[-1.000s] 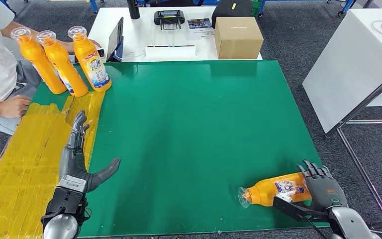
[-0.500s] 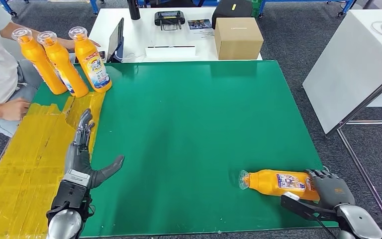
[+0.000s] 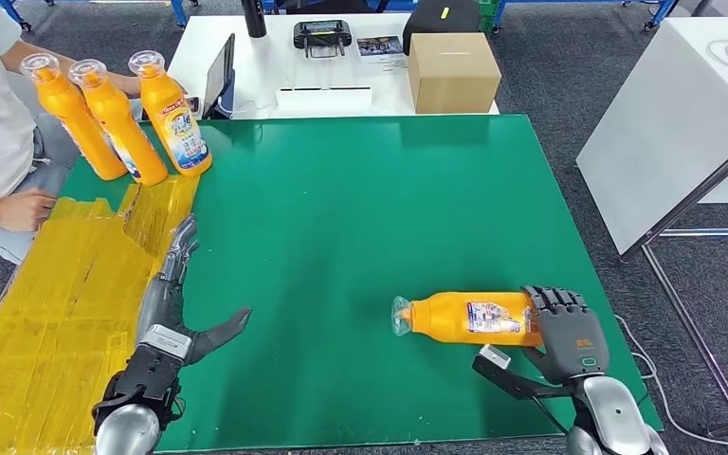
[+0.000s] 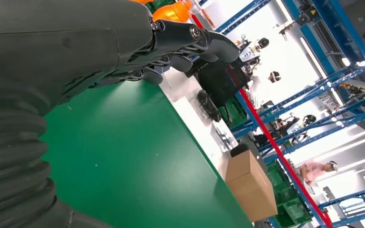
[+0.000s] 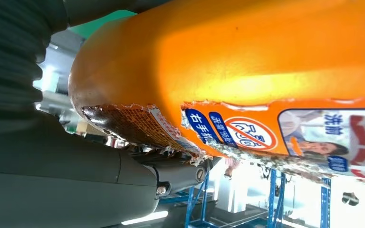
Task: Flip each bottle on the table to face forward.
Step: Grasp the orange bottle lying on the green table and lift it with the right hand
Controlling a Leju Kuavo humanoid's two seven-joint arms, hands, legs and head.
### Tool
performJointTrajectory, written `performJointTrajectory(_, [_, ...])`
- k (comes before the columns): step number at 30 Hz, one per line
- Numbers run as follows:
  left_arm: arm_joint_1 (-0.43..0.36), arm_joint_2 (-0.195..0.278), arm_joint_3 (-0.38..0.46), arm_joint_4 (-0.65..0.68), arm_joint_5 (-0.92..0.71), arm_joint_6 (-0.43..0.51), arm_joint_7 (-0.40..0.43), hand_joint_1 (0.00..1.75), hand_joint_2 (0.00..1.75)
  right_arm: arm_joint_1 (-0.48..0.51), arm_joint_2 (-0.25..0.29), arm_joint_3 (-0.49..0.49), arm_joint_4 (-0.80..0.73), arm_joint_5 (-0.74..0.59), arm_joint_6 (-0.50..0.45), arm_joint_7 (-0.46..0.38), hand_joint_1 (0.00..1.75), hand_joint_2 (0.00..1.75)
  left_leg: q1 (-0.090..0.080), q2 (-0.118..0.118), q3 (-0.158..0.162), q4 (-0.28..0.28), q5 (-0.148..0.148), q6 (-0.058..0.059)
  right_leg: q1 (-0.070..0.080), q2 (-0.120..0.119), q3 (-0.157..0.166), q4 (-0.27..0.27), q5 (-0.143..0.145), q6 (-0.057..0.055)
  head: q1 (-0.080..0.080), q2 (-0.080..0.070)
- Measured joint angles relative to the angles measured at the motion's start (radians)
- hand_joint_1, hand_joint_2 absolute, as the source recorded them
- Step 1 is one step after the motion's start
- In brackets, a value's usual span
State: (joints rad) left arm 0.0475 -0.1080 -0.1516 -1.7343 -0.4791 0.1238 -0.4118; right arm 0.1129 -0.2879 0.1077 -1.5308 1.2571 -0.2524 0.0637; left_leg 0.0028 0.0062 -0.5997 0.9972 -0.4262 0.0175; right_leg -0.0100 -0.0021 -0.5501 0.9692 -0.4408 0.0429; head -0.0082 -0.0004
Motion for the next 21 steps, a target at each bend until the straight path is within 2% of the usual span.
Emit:
performJointTrajectory(3, [0.001, 0.0, -0.007, -0.003, 0.003, -0.018, 0.007, 0.0, 1.75, -0.002, 0.035, -0.011, -0.012, -0.054, -0.015, -0.037, 1.75, 1.75, 0.0, 0.0, -0.001, 0.0, 0.0, 0.0, -0.001, 0.0, -0.001, 0.0, 0.0, 0.0, 0.0, 0.0])
performJointTrajectory(7, [0.004, 0.006, -0.033, -0.004, 0.016, -0.087, 0.031, 0.0, 1.75, -0.005, 0.115, -0.039, -0.046, -0.291, -0.06, -0.169, 1.75, 1.75, -0.001, 0.0, -0.002, 0.0, 0.0, 0.0, -0.001, 0.0, -0.002, 0.0, 0.0, 0.0, 0.0, 0.0])
performJointTrajectory(12, [0.005, 0.018, -0.087, -0.003, 0.057, -0.144, 0.043, 0.0, 1.75, -0.02, 0.206, -0.047, -0.079, -0.493, -0.05, -0.254, 1.75, 1.75, -0.001, -0.001, -0.002, 0.0, 0.0, 0.0, 0.0, 0.0, -0.002, 0.0, 0.0, 0.0, 0.0, 0.0])
performJointTrajectory(15, [0.001, 0.027, -0.126, 0.001, 0.08, -0.16, 0.044, 0.0, 1.75, -0.042, 0.255, -0.045, -0.077, -0.652, 0.015, -0.306, 1.75, 1.75, 0.0, 0.0, -0.002, 0.0, 0.0, 0.0, 0.0, 0.0, -0.002, 0.0, 0.0, 0.0, 0.0, 0.0])
performJointTrajectory(19, [-0.014, 0.035, -0.162, 0.015, 0.129, -0.18, 0.043, 0.0, 1.75, -0.073, 0.316, -0.026, -0.051, -0.984, 0.244, -0.363, 1.75, 1.75, 0.0, 0.0, -0.002, 0.0, 0.0, 0.0, 0.0, 0.0, -0.002, 0.0, 0.0, 0.0, 0.0, 0.0])
performJointTrajectory(21, [-0.027, 0.038, -0.176, 0.027, 0.146, -0.188, 0.043, 0.0, 1.75, -0.09, 0.342, -0.012, -0.03, -1.088, 0.313, -0.38, 1.75, 1.75, 0.0, 0.0, -0.002, 0.0, 0.0, 0.0, 0.0, 0.0, -0.002, 0.0, 0.0, 0.0, 0.0, 0.0])
